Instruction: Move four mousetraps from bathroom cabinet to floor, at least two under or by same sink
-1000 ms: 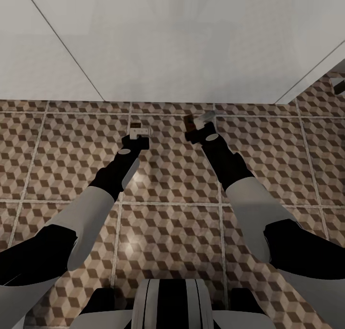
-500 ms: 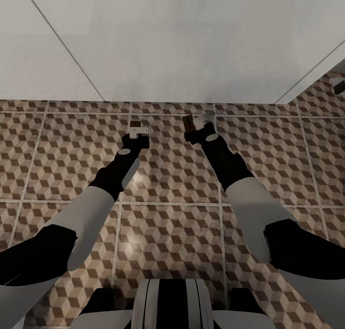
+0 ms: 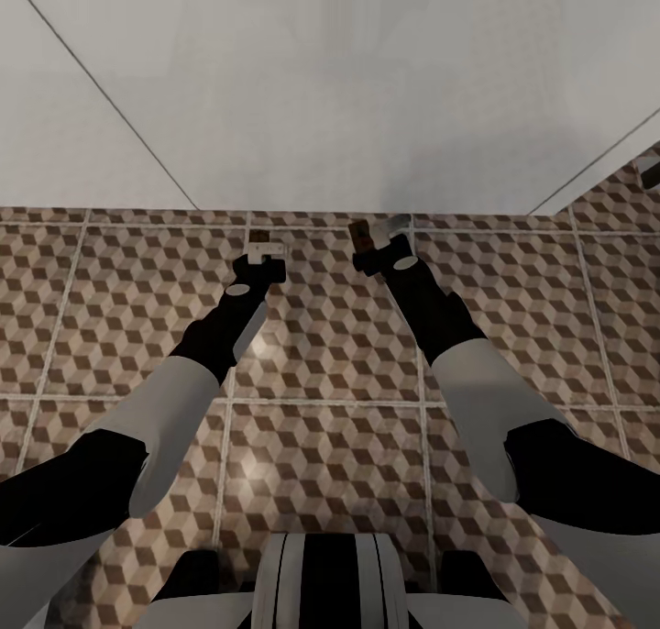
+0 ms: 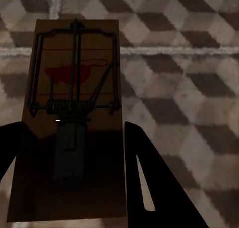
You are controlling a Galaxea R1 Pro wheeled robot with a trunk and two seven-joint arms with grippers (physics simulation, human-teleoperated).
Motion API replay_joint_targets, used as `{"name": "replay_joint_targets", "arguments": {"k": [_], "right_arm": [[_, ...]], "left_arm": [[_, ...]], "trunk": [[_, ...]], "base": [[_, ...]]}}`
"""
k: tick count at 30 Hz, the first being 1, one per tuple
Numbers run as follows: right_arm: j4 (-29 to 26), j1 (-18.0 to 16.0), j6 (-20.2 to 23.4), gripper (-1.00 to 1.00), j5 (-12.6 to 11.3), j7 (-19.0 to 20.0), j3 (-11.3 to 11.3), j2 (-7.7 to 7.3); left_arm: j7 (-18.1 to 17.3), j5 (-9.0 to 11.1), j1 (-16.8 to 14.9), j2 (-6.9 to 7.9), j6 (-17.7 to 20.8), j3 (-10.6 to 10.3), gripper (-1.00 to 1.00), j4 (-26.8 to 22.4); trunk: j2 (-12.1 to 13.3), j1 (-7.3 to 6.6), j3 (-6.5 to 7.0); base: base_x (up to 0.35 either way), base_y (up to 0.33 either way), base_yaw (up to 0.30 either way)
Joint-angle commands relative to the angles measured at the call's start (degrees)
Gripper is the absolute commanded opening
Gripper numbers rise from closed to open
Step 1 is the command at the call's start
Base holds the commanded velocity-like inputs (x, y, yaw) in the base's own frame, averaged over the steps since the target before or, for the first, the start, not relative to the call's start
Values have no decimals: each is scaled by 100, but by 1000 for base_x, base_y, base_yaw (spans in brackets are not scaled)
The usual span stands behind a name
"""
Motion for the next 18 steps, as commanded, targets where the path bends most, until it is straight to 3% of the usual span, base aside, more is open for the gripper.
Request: {"name": "replay_joint_targets", "arguments": {"k": [1, 18], "right_arm": [[-10, -2, 35, -100, 54, 20, 2, 0], [89, -2, 35, -100, 60, 5, 4, 0]], "left_arm": [[56, 42, -2, 7, 30, -37, -100, -9], [56, 48, -2, 9, 30, -37, -100, -4]], "trunk": [[-1, 0, -3], [-1, 0, -3]], "base": [[33, 0, 0], [4, 0, 0]]}}
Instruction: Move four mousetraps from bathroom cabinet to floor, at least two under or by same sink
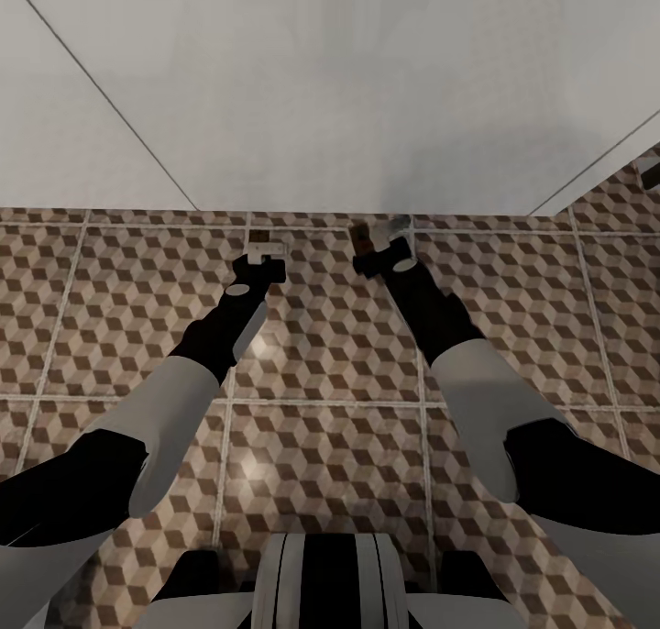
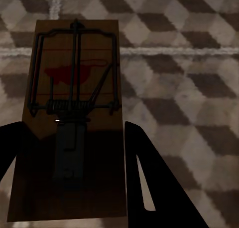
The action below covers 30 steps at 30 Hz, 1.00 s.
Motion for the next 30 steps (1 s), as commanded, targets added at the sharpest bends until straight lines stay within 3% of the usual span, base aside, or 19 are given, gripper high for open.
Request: {"name": "replay_joint_targets", "arguments": {"k": [1, 14, 24, 30], "right_arm": [[37, -3, 35, -100, 60, 13, 2, 0], [503, -6, 39, -100, 61, -281, -7, 0], [453, -5, -14, -100, 59, -255, -8, 0], [342, 0, -263, -100, 59, -224, 0, 0]], "left_arm": [[56, 43, -2, 4, 30, -37, -100, -14], [56, 44, -2, -15, 30, -52, -100, -32], [56, 44, -2, -16, 30, -55, -100, -27], [56, 44, -2, -9, 30, -55, -100, -23]], "trunk": [[-1, -1, -3], [-1, -1, -3], [-1, -1, -3], [-1, -1, -3]], "base": [[0, 0, 0], [0, 0, 0], [0, 0, 0], [0, 0, 0]]}}
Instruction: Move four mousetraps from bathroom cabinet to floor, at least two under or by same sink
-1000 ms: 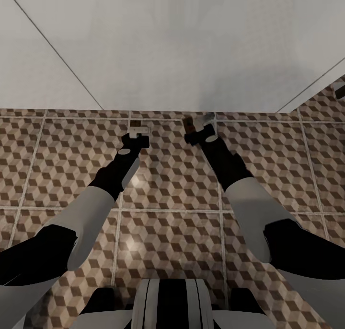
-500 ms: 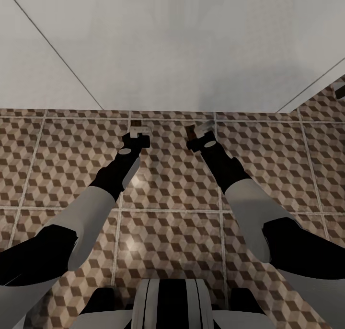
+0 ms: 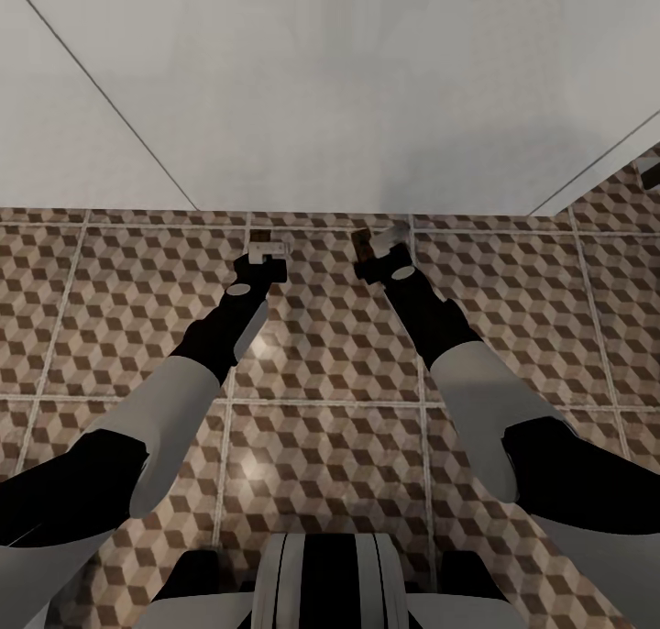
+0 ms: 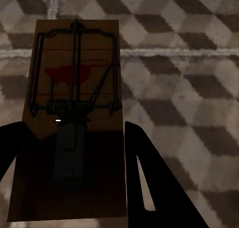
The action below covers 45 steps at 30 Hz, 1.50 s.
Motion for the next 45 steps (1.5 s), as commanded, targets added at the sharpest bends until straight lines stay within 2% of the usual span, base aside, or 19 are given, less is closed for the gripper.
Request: {"name": "replay_joint_targets", "arguments": {"k": [1, 29, 45], "right_arm": [[-15, 0, 20, -100, 49, -7, 10, 0], [-25, 1, -3, -100, 49, -22, 11, 0], [25, 1, 18, -100, 49, -19, 11, 0]], "left_arm": [[56, 43, -2, 6, 30, -37, -100, -10], [56, 43, 7, 7, 30, -37, -100, 21], [56, 35, 33, -17, 30, -29, -100, 372]], "trunk": [[-1, -1, -3], [-1, -1, -3], [-1, -1, -3]], "base": [[0, 0, 0], [0, 0, 0], [0, 0, 0]]}}
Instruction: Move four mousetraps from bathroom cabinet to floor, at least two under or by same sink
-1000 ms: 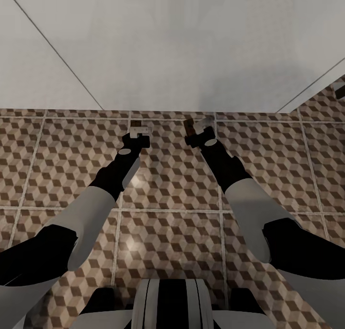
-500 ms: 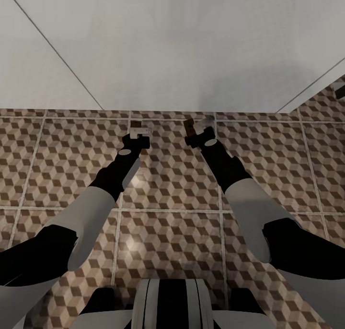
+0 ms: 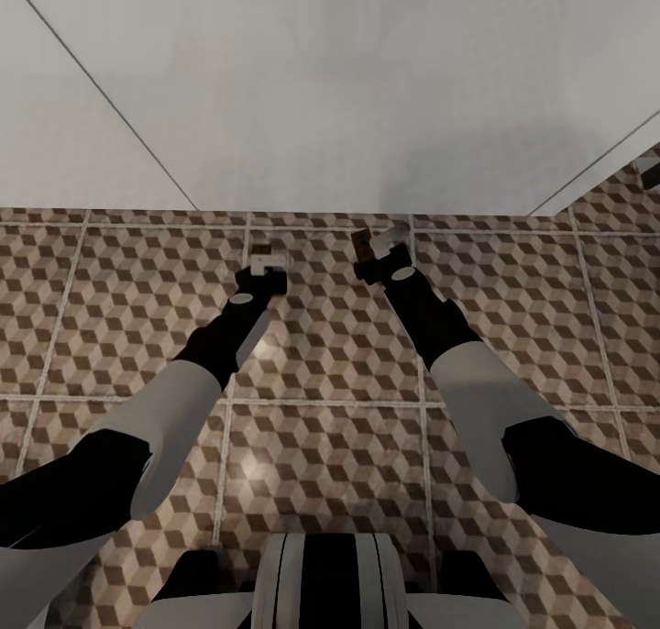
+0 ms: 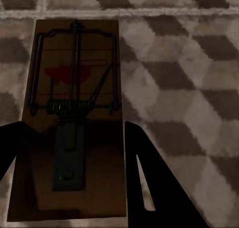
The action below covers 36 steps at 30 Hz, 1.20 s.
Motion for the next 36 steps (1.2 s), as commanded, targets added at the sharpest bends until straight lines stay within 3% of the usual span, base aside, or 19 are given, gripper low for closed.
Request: {"name": "replay_joint_targets", "arguments": {"k": [1, 15, 36], "right_arm": [[-8, -1, 37, -100, 48, -6, 10, 0], [-7, -2, 30, -100, 48, -6, 10, 0], [-7, -1, 20, -100, 48, -6, 15, 0]], "left_arm": [[56, 42, -2, 5, 31, -44, -100, 38], [57, 41, -2, -5, -2, -43, -100, 341], [57, 40, -4, -5, -48, -43, -100, 358]], "trunk": [[-1, -1, -3], [-1, -1, -3], [-1, -1, -3]], "base": [[0, 0, 0], [0, 0, 0], [0, 0, 0]]}}
